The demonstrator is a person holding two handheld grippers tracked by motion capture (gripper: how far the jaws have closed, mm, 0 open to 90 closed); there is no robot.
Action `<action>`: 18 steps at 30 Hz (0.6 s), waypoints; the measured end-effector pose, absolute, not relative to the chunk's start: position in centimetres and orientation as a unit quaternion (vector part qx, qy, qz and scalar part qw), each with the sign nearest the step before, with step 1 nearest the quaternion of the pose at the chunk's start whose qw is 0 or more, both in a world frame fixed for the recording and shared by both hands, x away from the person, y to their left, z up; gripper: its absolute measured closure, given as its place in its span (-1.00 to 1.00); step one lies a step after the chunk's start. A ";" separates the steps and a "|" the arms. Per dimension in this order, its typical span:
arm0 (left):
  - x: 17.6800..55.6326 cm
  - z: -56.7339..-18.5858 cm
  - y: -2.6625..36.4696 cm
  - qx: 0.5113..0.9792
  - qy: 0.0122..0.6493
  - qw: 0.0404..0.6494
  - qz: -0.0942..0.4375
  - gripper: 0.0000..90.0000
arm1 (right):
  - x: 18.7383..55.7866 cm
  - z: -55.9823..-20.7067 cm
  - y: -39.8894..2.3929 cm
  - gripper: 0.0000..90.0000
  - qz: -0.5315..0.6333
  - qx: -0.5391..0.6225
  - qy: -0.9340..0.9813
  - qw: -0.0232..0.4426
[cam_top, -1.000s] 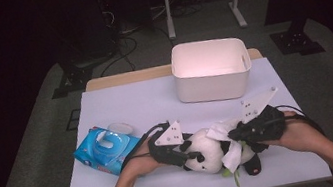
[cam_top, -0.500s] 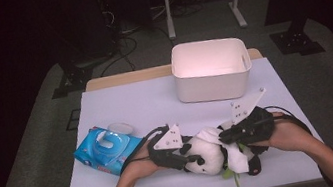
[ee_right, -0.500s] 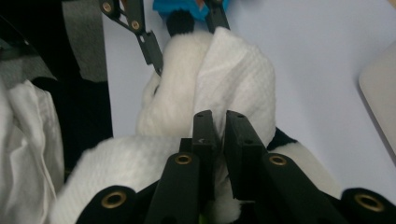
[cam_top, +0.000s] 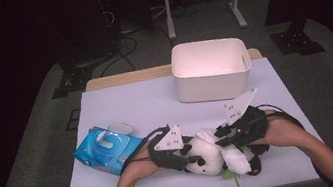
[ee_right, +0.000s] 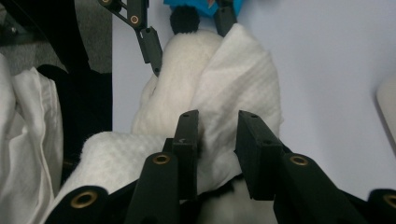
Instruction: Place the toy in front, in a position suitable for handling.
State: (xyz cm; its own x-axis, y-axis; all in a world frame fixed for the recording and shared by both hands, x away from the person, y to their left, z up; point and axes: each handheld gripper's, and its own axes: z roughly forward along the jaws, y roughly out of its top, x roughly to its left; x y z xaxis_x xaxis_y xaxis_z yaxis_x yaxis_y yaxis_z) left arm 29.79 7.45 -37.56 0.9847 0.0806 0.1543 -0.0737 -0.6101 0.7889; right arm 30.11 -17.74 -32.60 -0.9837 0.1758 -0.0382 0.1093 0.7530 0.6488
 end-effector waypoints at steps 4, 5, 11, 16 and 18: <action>29.9 -37.8 7.7 0.890 0.008 0.448 0.082 -0.04 | 29.9 -32.7 -17.0 0.85 0.328 0.068 0.940 0.061; 29.9 -37.8 7.7 0.890 0.008 0.448 0.081 -0.04 | 29.9 -32.5 -17.1 0.89 0.324 0.066 0.941 0.068; 29.9 -37.9 7.8 0.888 0.013 0.452 0.080 -0.05 | 29.4 -31.8 -19.5 0.92 0.324 0.080 0.940 0.069; 30.1 -37.9 7.8 0.888 0.015 0.453 0.078 -0.04 | 28.7 -31.1 -22.9 0.92 0.342 0.108 0.930 0.079; 30.1 -37.8 7.7 0.889 0.012 0.451 0.079 -0.04 | 28.6 -31.1 -23.7 0.92 0.346 0.114 0.927 0.086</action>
